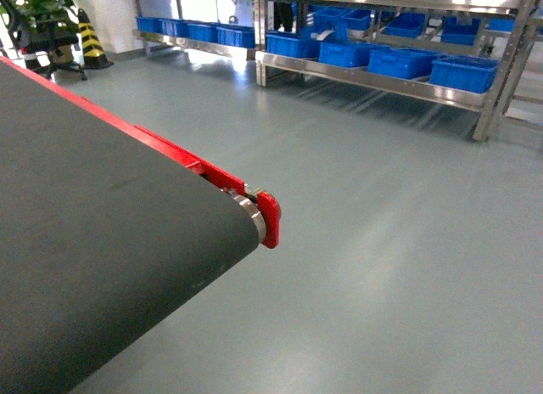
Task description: Sort blue parts and orange caps into right shelf containers
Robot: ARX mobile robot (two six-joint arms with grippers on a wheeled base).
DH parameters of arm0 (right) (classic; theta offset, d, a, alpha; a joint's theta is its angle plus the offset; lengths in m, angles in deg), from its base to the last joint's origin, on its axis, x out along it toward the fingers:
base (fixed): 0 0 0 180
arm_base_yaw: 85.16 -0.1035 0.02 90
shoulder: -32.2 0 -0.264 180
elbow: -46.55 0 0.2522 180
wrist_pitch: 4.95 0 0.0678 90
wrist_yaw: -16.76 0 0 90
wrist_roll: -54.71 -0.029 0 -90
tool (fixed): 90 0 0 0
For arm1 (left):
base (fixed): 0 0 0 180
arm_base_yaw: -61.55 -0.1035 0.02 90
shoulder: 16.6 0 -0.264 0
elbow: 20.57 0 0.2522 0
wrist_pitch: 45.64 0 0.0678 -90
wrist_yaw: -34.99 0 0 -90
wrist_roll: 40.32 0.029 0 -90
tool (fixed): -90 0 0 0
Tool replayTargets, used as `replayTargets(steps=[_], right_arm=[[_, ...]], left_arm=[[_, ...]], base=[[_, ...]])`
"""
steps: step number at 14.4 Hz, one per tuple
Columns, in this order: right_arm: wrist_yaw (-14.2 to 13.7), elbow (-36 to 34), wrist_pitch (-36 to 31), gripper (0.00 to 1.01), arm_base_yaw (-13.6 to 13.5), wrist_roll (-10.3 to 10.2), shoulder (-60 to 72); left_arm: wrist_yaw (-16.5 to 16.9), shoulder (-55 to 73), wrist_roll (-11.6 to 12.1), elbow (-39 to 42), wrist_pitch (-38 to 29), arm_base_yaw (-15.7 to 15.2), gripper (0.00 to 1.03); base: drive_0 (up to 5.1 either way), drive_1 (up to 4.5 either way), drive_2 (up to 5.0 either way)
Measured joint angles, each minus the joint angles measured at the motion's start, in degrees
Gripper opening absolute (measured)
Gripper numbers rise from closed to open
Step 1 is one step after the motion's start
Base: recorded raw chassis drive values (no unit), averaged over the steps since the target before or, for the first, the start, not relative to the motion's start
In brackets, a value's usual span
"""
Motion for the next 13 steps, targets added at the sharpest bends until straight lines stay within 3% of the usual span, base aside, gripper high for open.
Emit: replayTargets(steps=[13], right_arm=[[0.0,0.0,0.0,0.44,0.0,0.0,0.0]], left_arm=[[0.0,0.0,0.0,0.0,0.0,0.0,0.42]], base=[[-1.7,-1.66,-1.7]])
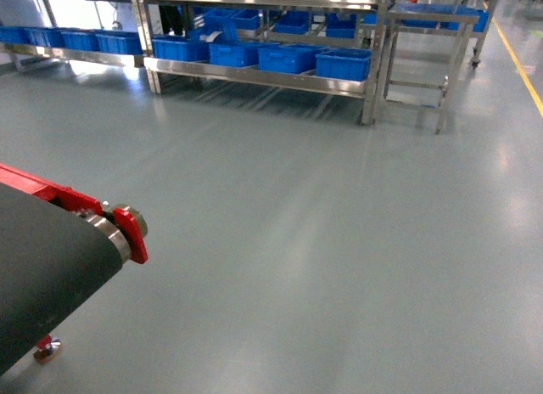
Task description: Sort blue parts and orange caps into right shelf containers
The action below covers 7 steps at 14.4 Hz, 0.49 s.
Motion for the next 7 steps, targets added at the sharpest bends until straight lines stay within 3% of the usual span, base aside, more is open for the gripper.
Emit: replayTargets(steps=[7], right_arm=[[0.0,0.0,0.0,0.44,0.0,0.0,0.0]], left_arm=[[0.0,0.0,0.0,0.0,0.0,0.0,0.42]], base=[[-1.6,-1.64,-1.6]])
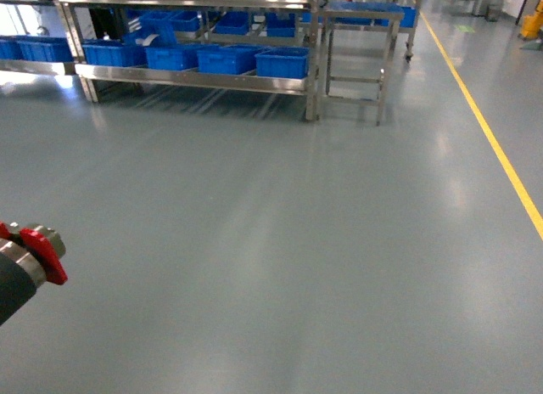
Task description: Sort blue parts and orange caps into right shelf containers
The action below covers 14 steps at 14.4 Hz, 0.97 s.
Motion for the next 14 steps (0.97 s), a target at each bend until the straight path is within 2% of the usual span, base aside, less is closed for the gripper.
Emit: replayTargets(steps=[10,13,14], right_arm=[[0.0,0.0,0.0,0.44,0.0,0.0,0.0],[0.0,0.0,0.0,0.44,0.0,0.0,0.0],[0.0,0.0,0.1,0.44,0.0,0.0,0.0]], left_arm=[[0.0,0.0,0.0,0.0,0.0,0.0,0.42],[0.0,0.0,0.0,0.0,0.0,0.1,0.42],[0.0,0.0,0.0,0.0,0.0,0.1,0.42]], base=[[-1.6,-1.6,-1.6],[-0.1,-0.13,-0.1],[0.0,4.1,-4.2]])
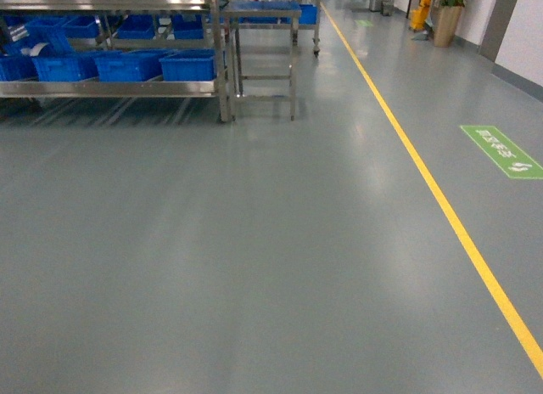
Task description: Sort blue parts and orange caps into right shelf containers
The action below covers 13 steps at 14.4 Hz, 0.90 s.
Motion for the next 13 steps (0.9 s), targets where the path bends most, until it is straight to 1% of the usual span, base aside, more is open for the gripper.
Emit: replayTargets(steps=[13], right_arm=[[0.0,0.0,-0.1,0.44,0.0,0.0,0.0]], left_arm=[[0.0,0.0,0.0,0.0,-0.1,0.0,0.42]], base=[[0.0,4.22,-4.3]])
